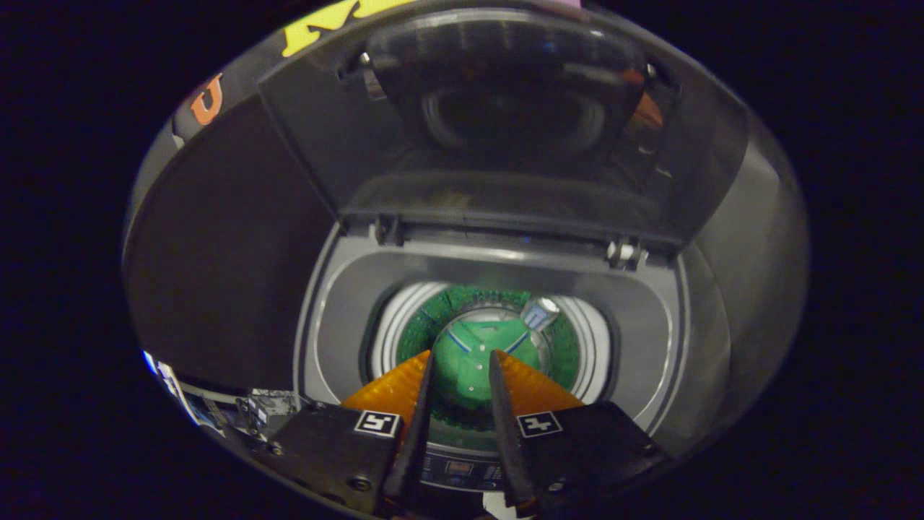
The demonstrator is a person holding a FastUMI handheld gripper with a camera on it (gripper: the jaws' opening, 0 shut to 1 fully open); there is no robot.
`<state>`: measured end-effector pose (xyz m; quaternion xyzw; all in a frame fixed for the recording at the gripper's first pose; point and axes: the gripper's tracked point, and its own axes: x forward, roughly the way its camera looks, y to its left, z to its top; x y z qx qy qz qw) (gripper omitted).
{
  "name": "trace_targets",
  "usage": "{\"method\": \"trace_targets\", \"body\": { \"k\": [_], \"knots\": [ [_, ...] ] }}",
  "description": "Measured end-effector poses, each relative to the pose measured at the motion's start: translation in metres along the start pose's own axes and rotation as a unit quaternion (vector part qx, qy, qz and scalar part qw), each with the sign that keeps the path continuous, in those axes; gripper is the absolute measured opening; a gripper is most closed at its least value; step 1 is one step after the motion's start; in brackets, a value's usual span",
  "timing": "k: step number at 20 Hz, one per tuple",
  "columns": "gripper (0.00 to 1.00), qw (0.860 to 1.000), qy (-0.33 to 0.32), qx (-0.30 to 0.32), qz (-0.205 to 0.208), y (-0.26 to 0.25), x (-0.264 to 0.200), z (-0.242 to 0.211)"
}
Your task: Put the clothes into the washing machine and then close the washing machine lid.
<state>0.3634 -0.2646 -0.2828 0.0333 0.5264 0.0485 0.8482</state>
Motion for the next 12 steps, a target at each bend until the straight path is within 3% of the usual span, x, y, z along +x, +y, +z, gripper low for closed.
{"method": "trace_targets", "body": {
  "k": [1,4,12],
  "knots": [
    [0.47,1.0,-0.008,-0.013,0.009,0.005,-0.011,0.01],
    [0.87,0.997,-0.04,-0.063,0.007,0.013,-0.037,0.041],
    [0.83,0.981,-0.182,-0.07,0.012,0.033,-0.129,0.15]
  ]
}}
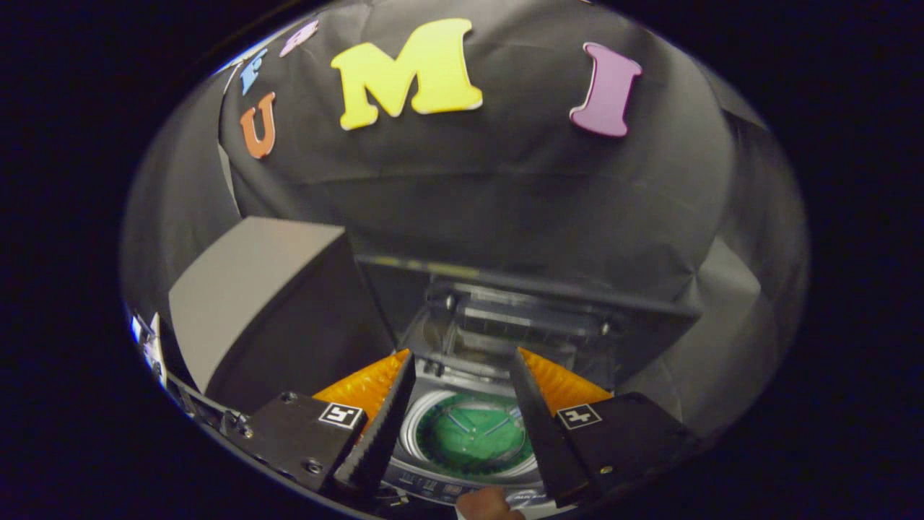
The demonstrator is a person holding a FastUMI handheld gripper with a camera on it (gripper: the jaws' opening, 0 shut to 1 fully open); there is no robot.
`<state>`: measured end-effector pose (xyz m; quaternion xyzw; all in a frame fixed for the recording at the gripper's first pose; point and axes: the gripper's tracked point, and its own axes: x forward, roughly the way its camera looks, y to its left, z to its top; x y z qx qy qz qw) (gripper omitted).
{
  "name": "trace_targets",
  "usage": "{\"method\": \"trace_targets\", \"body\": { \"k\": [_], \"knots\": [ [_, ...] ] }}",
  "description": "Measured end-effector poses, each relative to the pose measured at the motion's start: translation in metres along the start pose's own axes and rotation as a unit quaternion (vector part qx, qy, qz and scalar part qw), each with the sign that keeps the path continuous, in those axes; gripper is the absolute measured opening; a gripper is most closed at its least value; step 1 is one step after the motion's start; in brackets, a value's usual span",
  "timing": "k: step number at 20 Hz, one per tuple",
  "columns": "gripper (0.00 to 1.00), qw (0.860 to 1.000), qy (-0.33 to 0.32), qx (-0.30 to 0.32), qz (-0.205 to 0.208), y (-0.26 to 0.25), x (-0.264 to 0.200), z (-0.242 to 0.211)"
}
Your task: Put the clothes into the washing machine and then close the washing machine lid.
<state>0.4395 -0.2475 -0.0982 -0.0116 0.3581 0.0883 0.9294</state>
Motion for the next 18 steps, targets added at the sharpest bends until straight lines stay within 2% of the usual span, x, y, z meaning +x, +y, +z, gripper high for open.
{"method": "trace_targets", "body": {
  "k": [4,6,10,14,16,18],
  "knots": [
    [0.84,0.998,-0.05,-0.015,-0.031,-0.016,0.012,0.059],
    [0.84,0.997,-0.067,-0.021,-0.039,-0.018,0.02,0.073],
    [0.83,0.996,-0.077,-0.002,-0.054,-0.026,0.048,0.076],
    [0.83,0.997,-0.058,0.037,-0.04,-0.03,0.073,0.065],
    [0.84,0.996,-0.058,0.049,-0.053,-0.039,0.081,0.061],
    [0.84,0.994,-0.073,0.065,-0.049,-0.041,0.083,0.062]
  ]
}}
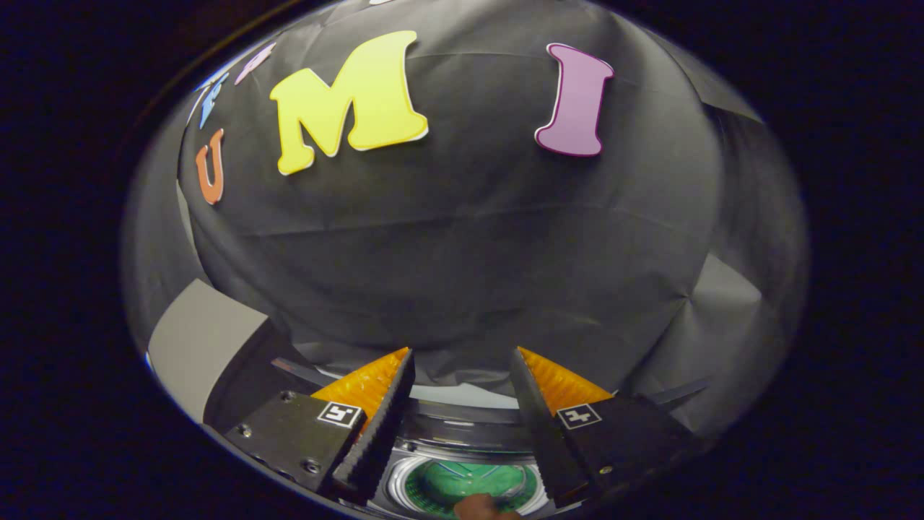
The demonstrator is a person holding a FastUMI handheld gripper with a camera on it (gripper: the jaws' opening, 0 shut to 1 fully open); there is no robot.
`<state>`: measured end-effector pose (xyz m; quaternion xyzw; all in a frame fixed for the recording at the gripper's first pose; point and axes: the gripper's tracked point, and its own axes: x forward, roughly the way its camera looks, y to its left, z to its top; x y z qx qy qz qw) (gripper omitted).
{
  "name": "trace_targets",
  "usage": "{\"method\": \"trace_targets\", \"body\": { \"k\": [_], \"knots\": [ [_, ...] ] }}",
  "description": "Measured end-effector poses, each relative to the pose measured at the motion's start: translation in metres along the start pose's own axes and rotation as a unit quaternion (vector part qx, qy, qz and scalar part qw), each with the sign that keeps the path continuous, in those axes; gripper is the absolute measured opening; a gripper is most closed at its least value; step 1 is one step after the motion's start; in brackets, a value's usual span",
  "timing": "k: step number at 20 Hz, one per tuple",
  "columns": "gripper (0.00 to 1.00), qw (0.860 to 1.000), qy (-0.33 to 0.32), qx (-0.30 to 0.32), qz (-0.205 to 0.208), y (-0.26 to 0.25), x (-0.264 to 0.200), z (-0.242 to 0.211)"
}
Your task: Put the clothes into the washing machine and then close the washing machine lid.
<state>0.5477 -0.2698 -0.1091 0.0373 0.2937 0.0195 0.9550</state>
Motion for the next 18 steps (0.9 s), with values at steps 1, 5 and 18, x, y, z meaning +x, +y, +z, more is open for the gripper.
{"method": "trace_targets", "body": {
  "k": [1,5,18],
  "knots": [
    [0.83,1.0,-0.005,0.005,-0.003,-0.002,-0.004,-0.003],
    [0.85,0.998,-0.055,0.003,-0.014,-0.001,-0.013,-0.003],
    [0.85,0.983,-0.171,-0.001,-0.06,0.005,-0.06,-0.026]
  ]
}}
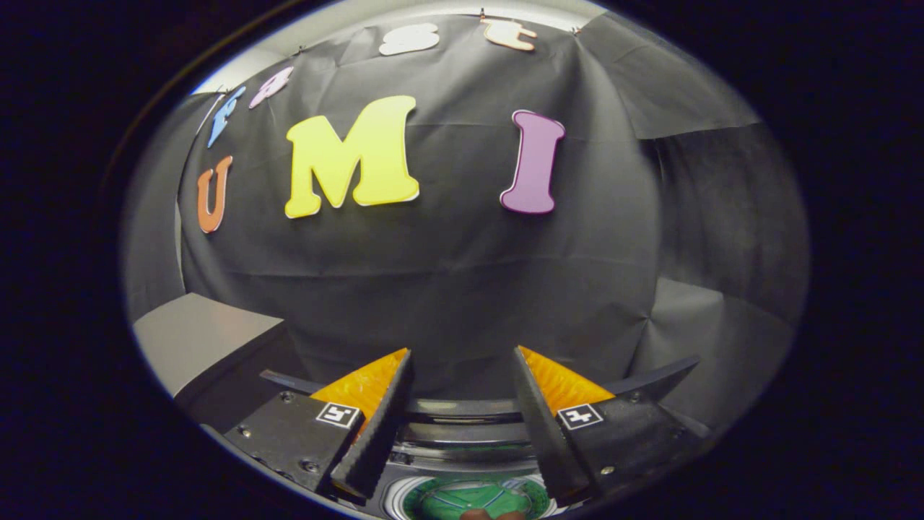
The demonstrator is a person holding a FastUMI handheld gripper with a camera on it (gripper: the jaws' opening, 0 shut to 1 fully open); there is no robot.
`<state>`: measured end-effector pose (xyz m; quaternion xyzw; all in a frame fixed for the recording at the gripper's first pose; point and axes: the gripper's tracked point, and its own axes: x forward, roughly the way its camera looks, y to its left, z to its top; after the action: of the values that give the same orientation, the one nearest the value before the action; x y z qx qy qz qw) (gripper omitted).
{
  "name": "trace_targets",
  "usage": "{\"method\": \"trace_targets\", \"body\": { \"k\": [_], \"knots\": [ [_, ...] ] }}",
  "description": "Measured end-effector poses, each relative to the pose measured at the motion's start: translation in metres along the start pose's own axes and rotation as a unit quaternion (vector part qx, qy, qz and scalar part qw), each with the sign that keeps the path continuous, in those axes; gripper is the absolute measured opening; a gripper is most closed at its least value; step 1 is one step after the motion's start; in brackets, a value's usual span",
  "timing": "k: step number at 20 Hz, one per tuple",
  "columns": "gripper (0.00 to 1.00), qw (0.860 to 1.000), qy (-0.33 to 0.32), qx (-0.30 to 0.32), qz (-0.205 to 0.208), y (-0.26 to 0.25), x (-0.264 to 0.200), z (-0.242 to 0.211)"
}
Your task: Put the clothes into the washing machine and then close the washing machine lid.
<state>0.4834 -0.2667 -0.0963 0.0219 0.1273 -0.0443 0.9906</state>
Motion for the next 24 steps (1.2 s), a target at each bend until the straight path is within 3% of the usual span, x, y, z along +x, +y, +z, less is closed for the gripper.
{"method": "trace_targets", "body": {
  "k": [11,17,19,20,24],
  "knots": [
    [0.85,1.0,0.013,-0.003,-0.012,0.0,-0.003,0.004],
    [0.86,0.998,0.055,-0.014,-0.021,-0.001,-0.002,-0.004],
    [0.88,0.995,0.088,-0.029,-0.036,-0.004,0.0,-0.013],
    [0.95,0.994,0.094,-0.032,-0.039,-0.003,-0.001,-0.013],
    [0.95,0.995,0.089,-0.022,-0.045,-0.005,-0.001,-0.008]
  ]
}}
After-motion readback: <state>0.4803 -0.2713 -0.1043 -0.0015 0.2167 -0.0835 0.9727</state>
